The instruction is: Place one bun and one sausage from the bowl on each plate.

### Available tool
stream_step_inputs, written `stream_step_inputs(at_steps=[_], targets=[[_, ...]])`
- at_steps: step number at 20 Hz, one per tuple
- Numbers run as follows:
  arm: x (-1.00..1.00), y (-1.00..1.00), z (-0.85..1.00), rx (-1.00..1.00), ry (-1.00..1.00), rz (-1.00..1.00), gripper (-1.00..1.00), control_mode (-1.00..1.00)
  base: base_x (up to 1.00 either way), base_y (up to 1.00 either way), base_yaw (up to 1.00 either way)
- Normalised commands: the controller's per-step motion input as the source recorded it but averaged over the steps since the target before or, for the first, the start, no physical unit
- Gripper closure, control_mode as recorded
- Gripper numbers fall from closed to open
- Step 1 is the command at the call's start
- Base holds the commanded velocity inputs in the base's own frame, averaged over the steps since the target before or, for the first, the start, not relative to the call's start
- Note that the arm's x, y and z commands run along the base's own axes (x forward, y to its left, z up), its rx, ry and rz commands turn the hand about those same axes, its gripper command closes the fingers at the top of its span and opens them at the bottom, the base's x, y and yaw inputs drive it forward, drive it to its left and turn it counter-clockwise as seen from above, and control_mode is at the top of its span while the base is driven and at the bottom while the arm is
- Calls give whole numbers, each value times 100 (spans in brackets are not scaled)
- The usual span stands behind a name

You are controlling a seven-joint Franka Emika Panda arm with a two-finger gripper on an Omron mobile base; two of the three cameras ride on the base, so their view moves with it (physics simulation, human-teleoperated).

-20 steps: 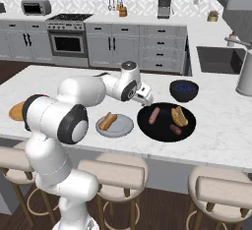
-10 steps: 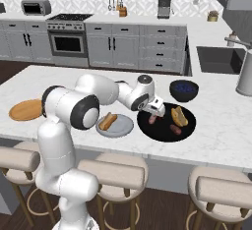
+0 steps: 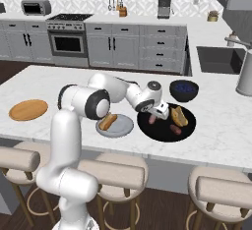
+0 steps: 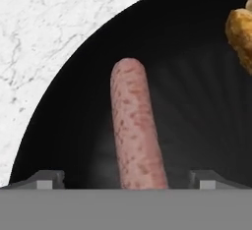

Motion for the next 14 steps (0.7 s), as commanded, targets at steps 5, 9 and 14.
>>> stream_step_inputs(at_steps=[5,9,14], targets=[[19,-16,-32,7,3,0,-100,-100,0,0,0],[0,7,-50,1,4,0,-100,-100,0,0,0],[0,35,-47,0,2,0,-100,-100,0,0,0]])
